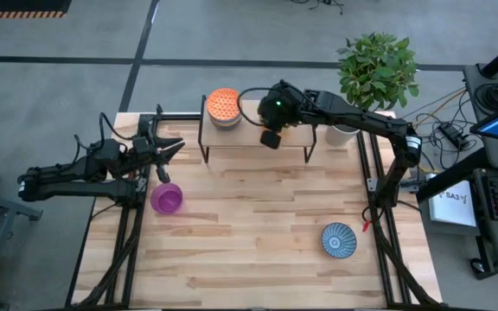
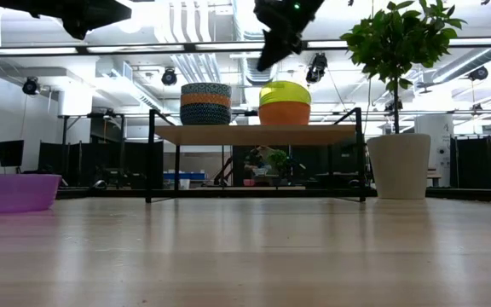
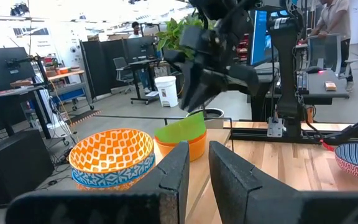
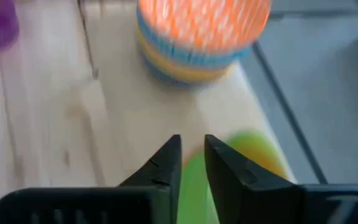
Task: Place and stack bowls onto a shelf
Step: Stack the green bowl on top of the orange bowl on the shelf, then stack the patterned blue bowl on top of the patterned orange bowl on the shelf
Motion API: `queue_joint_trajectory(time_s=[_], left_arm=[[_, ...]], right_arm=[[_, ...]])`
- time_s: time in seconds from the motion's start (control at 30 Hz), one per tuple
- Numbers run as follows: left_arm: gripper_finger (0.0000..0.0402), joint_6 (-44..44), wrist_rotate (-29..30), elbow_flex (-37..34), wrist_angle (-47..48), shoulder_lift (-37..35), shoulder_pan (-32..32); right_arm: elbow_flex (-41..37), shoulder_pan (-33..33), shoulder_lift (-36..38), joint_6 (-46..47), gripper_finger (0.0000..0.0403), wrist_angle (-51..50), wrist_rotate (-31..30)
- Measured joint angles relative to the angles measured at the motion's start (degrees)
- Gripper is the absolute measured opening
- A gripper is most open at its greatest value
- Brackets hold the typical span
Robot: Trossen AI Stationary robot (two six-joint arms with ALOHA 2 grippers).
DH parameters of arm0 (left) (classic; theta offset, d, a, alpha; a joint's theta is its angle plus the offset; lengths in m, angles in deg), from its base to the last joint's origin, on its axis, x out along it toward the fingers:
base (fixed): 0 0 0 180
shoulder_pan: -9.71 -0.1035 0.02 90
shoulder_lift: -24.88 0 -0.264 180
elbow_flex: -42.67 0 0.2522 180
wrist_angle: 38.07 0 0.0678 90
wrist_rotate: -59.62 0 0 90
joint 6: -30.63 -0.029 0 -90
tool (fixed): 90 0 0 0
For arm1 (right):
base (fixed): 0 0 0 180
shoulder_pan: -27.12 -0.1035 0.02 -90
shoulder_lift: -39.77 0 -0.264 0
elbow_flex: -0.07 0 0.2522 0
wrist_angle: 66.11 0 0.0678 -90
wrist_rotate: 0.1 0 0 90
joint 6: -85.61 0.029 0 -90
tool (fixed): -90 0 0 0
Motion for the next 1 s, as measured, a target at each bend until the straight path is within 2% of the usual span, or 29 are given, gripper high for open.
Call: queue_joint_trajectory(time_s=[0.17, 0.43, 0.67, 1.0], left_arm=[[0.0044, -0.2, 0.0, 0.0, 0.5, 0.0, 0.0], [0.0044, -0.4, 0.0, 0.0, 0.7, -0.1, 0.0], [0.0044, -0.4, 0.0, 0.0, 0.8, -0.1, 0.0], [0.0044, -0.7, 0.0, 0.0, 1.0, -0.1, 0.0]], right_arm=[[-3.4, -0.1, 0.0, 0.8, 0.0014, 10.6, -0.9], [-12.2, 0.0, 0.0, 5.3, 0.0009, 15.2, -7.8], [-16.8, -0.2, 0.0, 6.5, 0.0009, 22.8, -8.0], [-17.7, -4.8, 5.9, 8.9, 0.0009, 21.5, -7.5]])
